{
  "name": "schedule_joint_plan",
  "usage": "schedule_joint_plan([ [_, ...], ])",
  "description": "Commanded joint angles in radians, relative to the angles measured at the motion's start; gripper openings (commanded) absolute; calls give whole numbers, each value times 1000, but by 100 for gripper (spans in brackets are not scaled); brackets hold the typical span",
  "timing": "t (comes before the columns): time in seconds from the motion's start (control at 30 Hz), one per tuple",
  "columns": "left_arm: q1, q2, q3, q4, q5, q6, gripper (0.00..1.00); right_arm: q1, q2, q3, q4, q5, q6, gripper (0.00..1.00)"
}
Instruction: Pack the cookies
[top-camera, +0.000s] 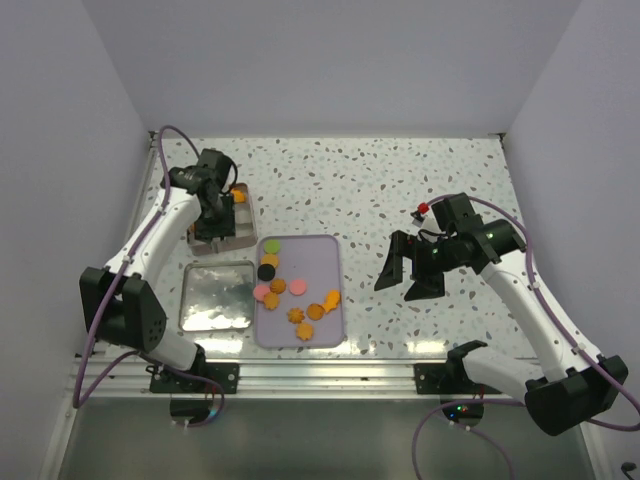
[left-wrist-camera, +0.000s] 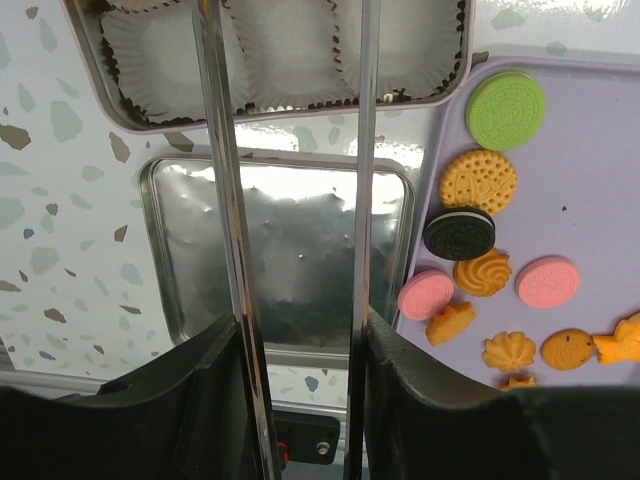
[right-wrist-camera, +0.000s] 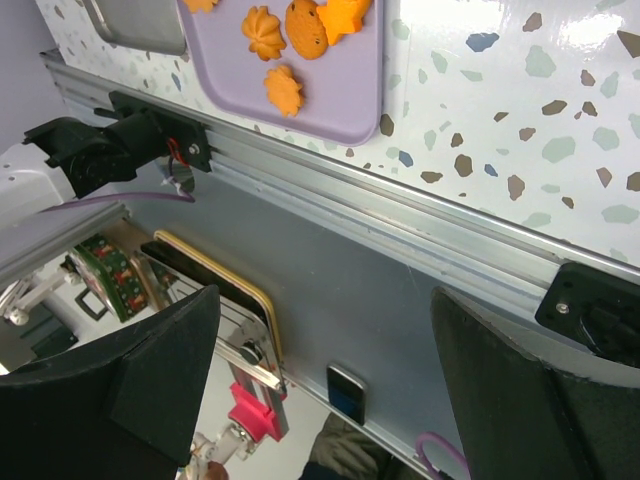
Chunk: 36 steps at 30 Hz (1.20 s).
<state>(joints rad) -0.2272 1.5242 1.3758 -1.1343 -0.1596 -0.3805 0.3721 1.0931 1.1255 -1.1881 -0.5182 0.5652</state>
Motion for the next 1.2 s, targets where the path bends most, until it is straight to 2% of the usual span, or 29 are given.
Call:
schedule_joint_plan([
  [0.0,11,7,3,51,-21,14,48,4,-4,10,4,-16,-18,89],
  [0.23,11,-9,54,28,-24,11,48,4,-7,7,2,-11,-16,89],
  [0.47,-4,-122,72,-1,84,6,47,4,-2,5,12,-11,-14,89],
  [0.67,-196,-174,20,-65,91,-29,47,4,-9,-18,18,-11,-14,90],
  [0.93,-432,-292,-191,-42,206,-165,46,4,-39,-52,15,-8,-8,90],
  [1.1,-595,-335,-348,-30,193,-277,45,4,-65,-82,22,-6,4,90],
  [1.17,-645,-355,-366,-21,192,-325,45,4,-71,-87,24,-6,7,90],
])
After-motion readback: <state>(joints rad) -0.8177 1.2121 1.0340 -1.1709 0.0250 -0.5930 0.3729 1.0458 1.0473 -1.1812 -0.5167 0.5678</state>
